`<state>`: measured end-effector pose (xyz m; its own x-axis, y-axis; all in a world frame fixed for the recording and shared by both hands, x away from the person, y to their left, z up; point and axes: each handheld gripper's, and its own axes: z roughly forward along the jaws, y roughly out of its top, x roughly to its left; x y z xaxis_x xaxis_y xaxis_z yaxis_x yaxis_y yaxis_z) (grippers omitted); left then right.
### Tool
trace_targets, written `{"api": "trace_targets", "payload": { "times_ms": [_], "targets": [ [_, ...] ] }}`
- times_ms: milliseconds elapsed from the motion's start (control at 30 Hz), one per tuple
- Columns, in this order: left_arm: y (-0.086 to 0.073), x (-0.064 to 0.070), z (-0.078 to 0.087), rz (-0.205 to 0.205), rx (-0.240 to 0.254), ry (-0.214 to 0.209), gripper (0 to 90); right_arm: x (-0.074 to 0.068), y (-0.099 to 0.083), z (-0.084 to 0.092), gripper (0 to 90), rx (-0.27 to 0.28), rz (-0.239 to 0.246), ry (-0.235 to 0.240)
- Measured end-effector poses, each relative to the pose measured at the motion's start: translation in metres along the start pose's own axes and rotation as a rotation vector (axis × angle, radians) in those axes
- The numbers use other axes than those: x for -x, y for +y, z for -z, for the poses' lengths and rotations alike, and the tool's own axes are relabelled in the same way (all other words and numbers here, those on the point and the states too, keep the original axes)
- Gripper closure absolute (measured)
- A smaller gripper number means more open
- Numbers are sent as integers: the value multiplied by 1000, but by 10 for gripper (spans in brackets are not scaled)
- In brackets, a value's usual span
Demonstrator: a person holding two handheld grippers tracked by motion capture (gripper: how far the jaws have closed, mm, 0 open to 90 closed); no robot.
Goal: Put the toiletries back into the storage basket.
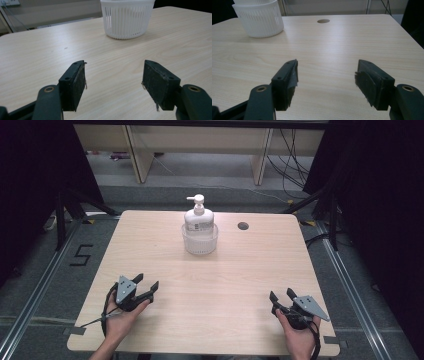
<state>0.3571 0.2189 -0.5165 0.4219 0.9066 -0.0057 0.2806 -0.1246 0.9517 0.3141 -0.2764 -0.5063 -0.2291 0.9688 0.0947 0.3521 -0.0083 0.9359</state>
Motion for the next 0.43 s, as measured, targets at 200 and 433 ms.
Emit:
{"api": "trace_targets", "payload": {
  "times_ms": [200, 433],
  "targets": [
    [-5, 0, 1, 10, 17, 18, 342, -1, 0, 0, 346, 1, -3, -8],
    [-7, 0, 4, 4, 35, 25, 343, 1, -1, 1, 346, 7, -6, -1]
  ]
}}
